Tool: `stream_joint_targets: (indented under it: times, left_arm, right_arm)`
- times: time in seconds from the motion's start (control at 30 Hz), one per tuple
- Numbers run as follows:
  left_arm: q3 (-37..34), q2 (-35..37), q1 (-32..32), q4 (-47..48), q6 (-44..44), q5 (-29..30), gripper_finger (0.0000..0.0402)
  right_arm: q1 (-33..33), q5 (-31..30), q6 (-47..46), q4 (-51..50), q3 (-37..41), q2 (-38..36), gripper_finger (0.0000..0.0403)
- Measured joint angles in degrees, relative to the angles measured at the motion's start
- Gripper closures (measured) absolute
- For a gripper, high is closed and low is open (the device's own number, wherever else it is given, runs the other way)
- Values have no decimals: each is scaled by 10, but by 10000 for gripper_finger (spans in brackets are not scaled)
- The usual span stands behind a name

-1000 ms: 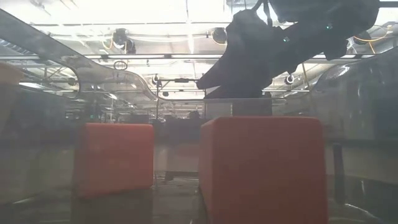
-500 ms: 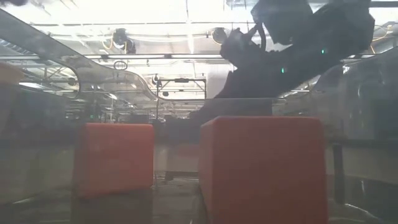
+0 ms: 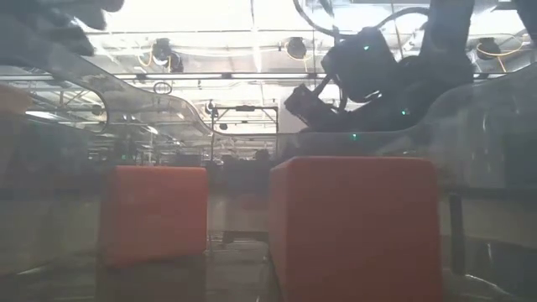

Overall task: Sort & place blocks by color
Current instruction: Put the orange block into the black bin

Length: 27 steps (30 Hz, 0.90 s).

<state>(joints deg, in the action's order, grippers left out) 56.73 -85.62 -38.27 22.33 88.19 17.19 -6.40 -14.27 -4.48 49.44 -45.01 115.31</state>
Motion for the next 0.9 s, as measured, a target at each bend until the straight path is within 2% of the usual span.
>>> stream_joint_targets:
  times: [0.13,0.2,0.6,0.9]
  left_arm:
    - [0,0,16,0,-25,-4,309]
    - [0,0,23,0,-36,-7,309]
    - [0,0,44,0,-76,-8,309]
    - [0,0,46,0,-86,-8,309]
  right_arm:
    - [20,89,-50,-2,0,0,149]
    - [24,109,-62,-3,0,0,149]
    - [24,114,-10,-4,0,0,149]
    - [24,114,-8,-24,0,0,149]
